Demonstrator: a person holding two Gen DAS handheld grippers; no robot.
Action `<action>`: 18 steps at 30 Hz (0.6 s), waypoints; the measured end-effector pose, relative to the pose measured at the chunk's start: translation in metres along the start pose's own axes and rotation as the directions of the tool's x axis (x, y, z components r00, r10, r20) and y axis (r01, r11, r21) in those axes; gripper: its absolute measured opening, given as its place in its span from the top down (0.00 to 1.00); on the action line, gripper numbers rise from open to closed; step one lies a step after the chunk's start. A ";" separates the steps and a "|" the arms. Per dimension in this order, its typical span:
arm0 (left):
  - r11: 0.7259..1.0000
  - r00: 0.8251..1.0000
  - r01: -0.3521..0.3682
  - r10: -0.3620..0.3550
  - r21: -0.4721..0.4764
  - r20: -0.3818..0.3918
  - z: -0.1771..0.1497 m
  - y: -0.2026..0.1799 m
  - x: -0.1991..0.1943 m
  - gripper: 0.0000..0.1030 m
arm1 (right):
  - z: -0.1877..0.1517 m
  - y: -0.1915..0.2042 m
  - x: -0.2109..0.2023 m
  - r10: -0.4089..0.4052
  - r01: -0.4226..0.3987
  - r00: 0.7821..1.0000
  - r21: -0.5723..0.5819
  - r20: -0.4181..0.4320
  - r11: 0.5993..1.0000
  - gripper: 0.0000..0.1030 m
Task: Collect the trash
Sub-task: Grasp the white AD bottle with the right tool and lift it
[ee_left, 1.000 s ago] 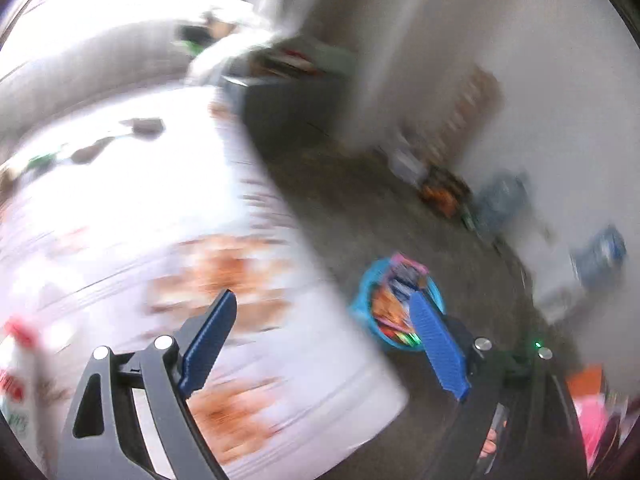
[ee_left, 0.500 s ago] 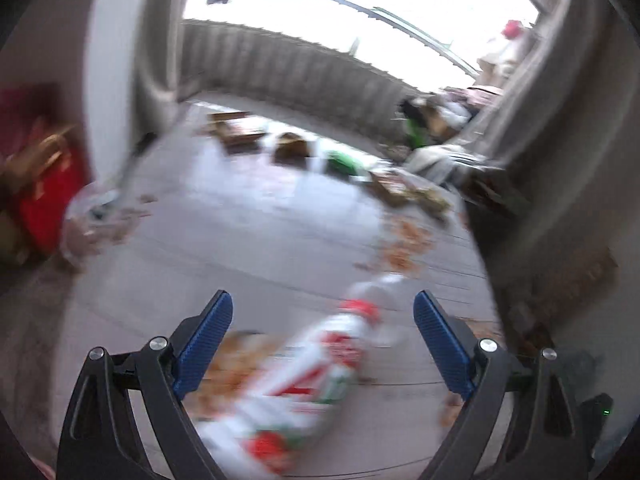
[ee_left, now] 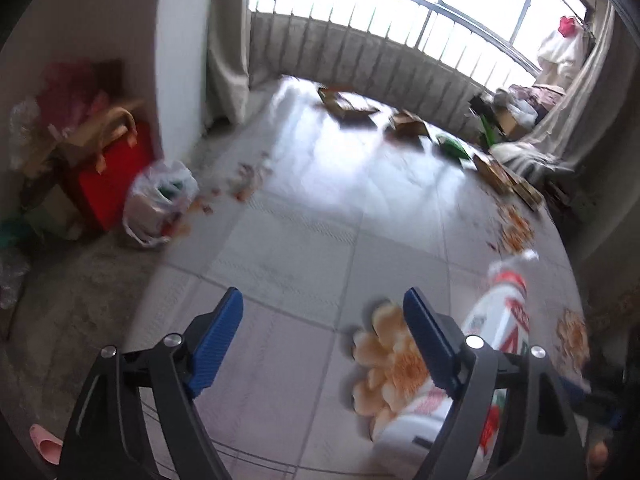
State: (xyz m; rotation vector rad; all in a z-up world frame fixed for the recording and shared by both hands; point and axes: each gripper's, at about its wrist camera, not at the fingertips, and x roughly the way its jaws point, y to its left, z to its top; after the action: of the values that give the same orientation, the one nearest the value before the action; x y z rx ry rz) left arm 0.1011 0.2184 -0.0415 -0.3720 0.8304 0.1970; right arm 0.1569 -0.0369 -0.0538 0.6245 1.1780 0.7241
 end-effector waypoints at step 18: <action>0.969 0.969 0.193 -0.163 0.156 -0.188 -0.040 -0.043 0.017 0.24 | 0.004 0.011 0.039 -0.188 0.181 0.977 -0.076 -0.101 0.981 0.30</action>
State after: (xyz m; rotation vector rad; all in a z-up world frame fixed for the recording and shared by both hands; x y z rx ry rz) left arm 0.0987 0.1630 -0.0687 -0.3006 0.9730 -0.0775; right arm 0.1674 -0.0005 -0.0672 0.4183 1.2873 0.6419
